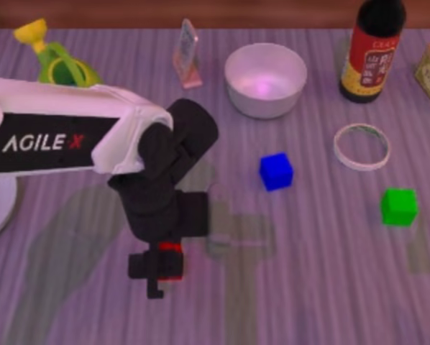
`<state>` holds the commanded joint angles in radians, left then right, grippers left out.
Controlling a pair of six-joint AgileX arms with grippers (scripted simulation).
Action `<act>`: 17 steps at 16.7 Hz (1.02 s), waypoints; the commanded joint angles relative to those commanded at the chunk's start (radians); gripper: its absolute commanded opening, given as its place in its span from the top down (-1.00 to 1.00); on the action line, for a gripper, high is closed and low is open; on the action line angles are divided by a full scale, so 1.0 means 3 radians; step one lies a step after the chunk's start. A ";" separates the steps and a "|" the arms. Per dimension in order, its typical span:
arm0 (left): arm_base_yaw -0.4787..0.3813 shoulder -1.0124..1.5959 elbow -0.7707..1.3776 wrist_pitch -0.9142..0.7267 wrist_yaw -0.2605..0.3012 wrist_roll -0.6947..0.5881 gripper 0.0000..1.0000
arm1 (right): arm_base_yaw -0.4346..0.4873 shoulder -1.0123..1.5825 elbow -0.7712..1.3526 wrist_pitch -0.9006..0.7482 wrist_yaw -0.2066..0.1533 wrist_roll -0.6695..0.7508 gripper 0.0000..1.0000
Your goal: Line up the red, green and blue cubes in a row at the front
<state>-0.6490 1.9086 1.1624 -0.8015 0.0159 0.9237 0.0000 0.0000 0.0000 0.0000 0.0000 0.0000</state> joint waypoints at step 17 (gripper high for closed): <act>0.0032 -0.0092 0.0175 -0.0257 -0.0002 -0.0003 -1.00 | 0.0000 0.0000 0.0000 0.0000 0.0000 0.0000 -1.00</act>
<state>-0.6395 1.8809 1.2150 -0.8786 0.0153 0.9229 0.0000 0.0000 0.0000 0.0000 0.0000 0.0000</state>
